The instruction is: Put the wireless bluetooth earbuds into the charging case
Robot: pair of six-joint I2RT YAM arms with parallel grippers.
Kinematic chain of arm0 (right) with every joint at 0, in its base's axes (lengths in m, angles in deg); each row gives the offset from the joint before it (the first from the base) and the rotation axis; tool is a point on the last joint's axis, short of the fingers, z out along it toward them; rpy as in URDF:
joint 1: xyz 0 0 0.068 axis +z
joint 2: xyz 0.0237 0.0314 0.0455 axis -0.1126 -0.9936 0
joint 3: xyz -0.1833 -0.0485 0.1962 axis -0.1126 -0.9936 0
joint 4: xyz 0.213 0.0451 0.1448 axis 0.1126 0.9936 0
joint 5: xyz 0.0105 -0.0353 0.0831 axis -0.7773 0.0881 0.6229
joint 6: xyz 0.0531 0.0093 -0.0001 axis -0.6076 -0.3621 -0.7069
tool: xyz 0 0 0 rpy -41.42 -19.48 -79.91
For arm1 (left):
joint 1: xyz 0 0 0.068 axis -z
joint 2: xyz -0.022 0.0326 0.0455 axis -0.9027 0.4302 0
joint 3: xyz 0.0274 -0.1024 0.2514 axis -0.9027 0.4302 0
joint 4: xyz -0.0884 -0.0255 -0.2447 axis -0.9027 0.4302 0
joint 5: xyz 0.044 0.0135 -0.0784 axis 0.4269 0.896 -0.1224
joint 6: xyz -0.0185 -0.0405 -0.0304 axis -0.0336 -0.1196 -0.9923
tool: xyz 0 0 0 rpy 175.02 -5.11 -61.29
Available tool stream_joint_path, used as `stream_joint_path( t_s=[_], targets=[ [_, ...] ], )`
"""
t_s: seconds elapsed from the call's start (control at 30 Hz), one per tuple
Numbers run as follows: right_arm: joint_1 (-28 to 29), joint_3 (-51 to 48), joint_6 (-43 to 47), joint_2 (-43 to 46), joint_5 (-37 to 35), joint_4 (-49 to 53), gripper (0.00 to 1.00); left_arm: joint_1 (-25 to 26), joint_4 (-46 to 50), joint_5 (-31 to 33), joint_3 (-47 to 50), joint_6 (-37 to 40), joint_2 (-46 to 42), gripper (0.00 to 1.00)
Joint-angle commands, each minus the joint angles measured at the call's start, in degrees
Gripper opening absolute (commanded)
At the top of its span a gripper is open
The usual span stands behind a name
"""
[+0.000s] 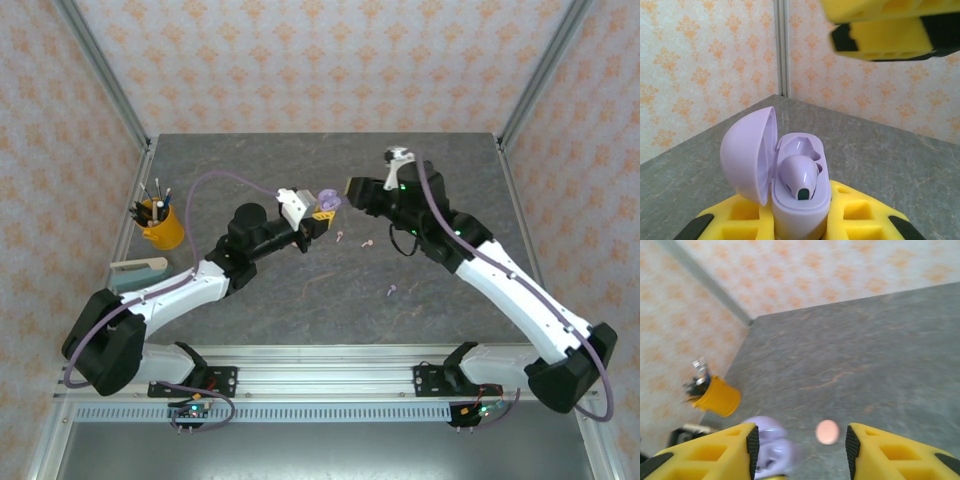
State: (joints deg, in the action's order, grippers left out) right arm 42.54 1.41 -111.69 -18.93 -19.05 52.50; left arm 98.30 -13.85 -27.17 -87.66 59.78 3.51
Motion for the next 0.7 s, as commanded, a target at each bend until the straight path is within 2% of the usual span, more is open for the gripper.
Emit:
stream_joint_path(
  t_s=[0.0,0.07,0.27,0.47,0.67],
  targets=[
    [-2.23,-2.31,-11.96,3.66,-11.28,14.85,0.53,0.32,-2.59,1.44,1.52,1.9,-2.7,0.0],
    [-2.8,-6.27,-17.45,4.24,-15.04,20.52,0.53,0.33,-2.63,1.49,2.0,2.11,-3.17,0.0],
    [-3.07,-18.05,-29.5,1.66,-14.17,23.81,0.56,0.35,-2.23,1.4,3.31,2.33,-4.87,0.0],
    [-3.03,-19.28,-33.02,-6.97,-12.64,25.22,0.57,0.32,-2.7,1.66,5.12,2.21,-6.63,0.0],
    [-2.95,-20.07,-34.6,-12.9,-8.25,22.4,0.55,0.32,-4.31,1.99,6.98,1.51,-7.34,0.0]
  ],
)
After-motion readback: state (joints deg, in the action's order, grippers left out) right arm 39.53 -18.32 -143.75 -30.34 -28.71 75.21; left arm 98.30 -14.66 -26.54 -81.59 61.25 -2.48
